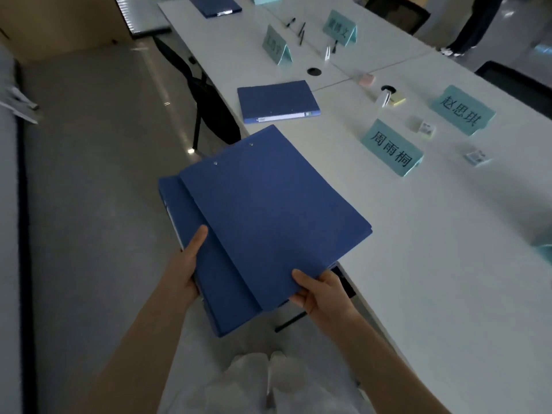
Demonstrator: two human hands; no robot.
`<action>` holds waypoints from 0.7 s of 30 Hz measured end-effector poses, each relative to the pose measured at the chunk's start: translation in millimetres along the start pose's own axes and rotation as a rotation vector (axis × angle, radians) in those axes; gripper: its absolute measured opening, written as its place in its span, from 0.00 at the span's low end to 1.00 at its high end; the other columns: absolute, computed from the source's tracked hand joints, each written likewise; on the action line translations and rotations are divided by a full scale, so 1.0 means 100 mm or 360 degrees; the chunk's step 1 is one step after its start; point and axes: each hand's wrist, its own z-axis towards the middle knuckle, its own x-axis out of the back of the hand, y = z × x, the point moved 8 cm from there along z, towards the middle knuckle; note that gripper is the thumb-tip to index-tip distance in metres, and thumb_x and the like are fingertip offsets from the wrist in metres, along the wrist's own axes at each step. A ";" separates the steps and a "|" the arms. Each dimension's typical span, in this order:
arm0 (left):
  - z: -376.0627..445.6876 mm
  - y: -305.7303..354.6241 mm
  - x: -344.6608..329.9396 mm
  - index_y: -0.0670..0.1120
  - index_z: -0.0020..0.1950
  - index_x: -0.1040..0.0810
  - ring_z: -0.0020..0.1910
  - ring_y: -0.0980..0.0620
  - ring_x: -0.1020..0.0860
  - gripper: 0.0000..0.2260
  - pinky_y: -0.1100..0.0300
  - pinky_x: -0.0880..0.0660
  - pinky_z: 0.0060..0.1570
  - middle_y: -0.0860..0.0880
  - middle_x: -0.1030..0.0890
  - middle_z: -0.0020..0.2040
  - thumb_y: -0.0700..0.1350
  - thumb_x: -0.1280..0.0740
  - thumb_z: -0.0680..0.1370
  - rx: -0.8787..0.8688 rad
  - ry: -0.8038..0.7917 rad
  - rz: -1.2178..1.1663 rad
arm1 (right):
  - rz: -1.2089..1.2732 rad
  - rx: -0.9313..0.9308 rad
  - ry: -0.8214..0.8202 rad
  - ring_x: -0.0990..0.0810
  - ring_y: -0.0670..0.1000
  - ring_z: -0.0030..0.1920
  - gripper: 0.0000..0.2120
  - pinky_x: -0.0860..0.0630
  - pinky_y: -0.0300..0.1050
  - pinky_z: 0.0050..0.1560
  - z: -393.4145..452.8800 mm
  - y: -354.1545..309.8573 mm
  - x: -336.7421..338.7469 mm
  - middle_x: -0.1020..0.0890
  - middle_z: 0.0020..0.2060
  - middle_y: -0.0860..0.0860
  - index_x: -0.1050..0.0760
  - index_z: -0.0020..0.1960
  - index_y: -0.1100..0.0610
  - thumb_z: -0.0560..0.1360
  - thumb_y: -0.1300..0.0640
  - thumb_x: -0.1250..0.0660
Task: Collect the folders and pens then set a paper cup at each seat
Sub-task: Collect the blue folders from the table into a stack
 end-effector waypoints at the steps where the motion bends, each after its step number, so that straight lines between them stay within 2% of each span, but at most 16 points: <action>1: -0.01 0.01 0.04 0.49 0.59 0.21 0.53 0.47 0.18 0.21 0.49 0.21 0.46 0.49 0.16 0.54 0.58 0.28 0.71 -0.0012 0.0051 -0.0039 | -0.0061 -0.0026 -0.0038 0.14 0.55 0.48 0.13 0.17 0.47 0.42 0.01 0.04 -0.08 0.14 0.50 0.53 0.25 0.60 0.61 0.77 0.68 0.36; 5: 0.00 0.07 0.34 0.47 0.62 0.21 0.55 0.45 0.18 0.25 0.46 0.22 0.54 0.48 0.16 0.56 0.58 0.26 0.69 -0.0029 0.0238 -0.0154 | -0.0252 -0.0087 -0.0209 0.16 0.56 0.52 0.14 0.17 0.47 0.44 0.10 0.17 -0.47 0.17 0.56 0.57 0.26 0.62 0.64 0.76 0.68 0.35; 8: 0.04 0.15 0.63 0.48 0.57 0.21 0.53 0.44 0.18 0.18 0.46 0.22 0.50 0.48 0.16 0.55 0.55 0.27 0.72 -0.0030 0.0354 -0.0193 | -0.0493 -0.0128 -0.0259 0.16 0.56 0.52 0.14 0.17 0.49 0.48 0.20 0.21 -0.70 0.16 0.55 0.56 0.25 0.59 0.62 0.74 0.68 0.32; 10: 0.09 0.22 0.82 0.48 0.57 0.21 0.53 0.44 0.18 0.17 0.47 0.21 0.48 0.47 0.17 0.55 0.54 0.27 0.73 -0.0043 0.0415 -0.0225 | -0.0691 -0.0180 -0.0350 0.16 0.56 0.52 0.14 0.18 0.51 0.50 0.27 0.26 -0.86 0.16 0.54 0.56 0.25 0.60 0.61 0.74 0.65 0.30; 13: 0.21 0.36 1.17 0.47 0.59 0.21 0.54 0.43 0.19 0.18 0.46 0.22 0.49 0.47 0.17 0.57 0.53 0.27 0.73 -0.0058 0.0469 -0.0296 | -0.0851 -0.0349 -0.0423 0.15 0.58 0.48 0.15 0.17 0.49 0.46 0.44 0.35 -1.15 0.15 0.49 0.59 0.25 0.61 0.64 0.77 0.59 0.32; 17: 0.38 0.68 1.60 0.48 0.63 0.22 0.54 0.44 0.19 0.20 0.47 0.22 0.46 0.47 0.17 0.57 0.53 0.27 0.73 -0.0088 0.0502 -0.0361 | -0.1261 -0.0376 -0.0308 0.14 0.59 0.43 0.23 0.17 0.50 0.46 0.74 0.21 -1.46 0.15 0.41 0.62 0.20 0.50 0.68 0.80 0.48 0.39; 21: 0.61 1.16 2.08 0.48 0.62 0.22 0.53 0.44 0.19 0.17 0.47 0.22 0.46 0.47 0.17 0.58 0.52 0.30 0.76 -0.0140 0.0484 -0.0342 | -0.1491 -0.0200 0.0008 0.14 0.58 0.39 0.24 0.16 0.50 0.44 1.23 -0.01 -1.79 0.14 0.38 0.61 0.19 0.47 0.67 0.82 0.47 0.42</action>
